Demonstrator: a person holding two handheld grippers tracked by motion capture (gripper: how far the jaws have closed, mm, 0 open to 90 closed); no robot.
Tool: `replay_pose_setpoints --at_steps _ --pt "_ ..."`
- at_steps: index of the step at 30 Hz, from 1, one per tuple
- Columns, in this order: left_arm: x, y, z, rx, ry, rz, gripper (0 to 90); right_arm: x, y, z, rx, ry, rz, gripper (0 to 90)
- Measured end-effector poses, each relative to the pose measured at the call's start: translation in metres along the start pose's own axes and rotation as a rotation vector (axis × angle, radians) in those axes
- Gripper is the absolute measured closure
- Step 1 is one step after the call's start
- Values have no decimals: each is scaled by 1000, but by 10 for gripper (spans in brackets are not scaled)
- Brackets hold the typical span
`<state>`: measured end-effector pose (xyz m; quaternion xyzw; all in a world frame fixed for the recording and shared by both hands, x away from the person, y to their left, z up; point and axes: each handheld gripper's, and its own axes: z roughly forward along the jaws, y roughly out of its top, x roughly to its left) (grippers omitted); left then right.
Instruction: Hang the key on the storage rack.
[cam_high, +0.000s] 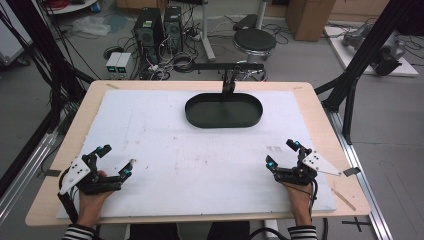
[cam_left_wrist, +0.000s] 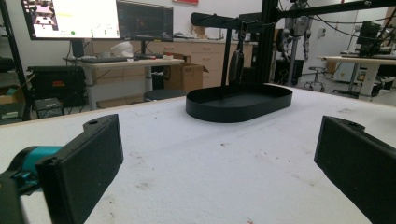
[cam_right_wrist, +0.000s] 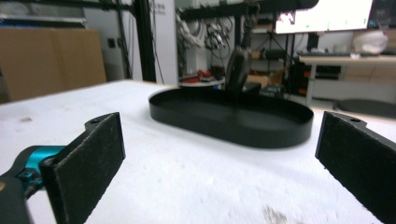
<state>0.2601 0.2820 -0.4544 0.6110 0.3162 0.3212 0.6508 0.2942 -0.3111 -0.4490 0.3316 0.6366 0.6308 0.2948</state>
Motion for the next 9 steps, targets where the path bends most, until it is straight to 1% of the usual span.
replay_pose_setpoints --at_steps 1,2,3,6,9 --pt "0 0 0 1 1 -1 17 -1 -3 1 16 -4 5 3" --pt "0 0 0 -1 -1 0 17 -1 -3 0 4 -25 10 3" --pt "0 0 0 -2 -1 -4 17 0 -3 0 -3 -25 15 3" --pt "0 0 0 0 0 2 17 2 -4 -1 -13 -23 -31 3" --pt "0 0 0 1 0 1 17 2 -4 -1 -16 -24 -30 3"
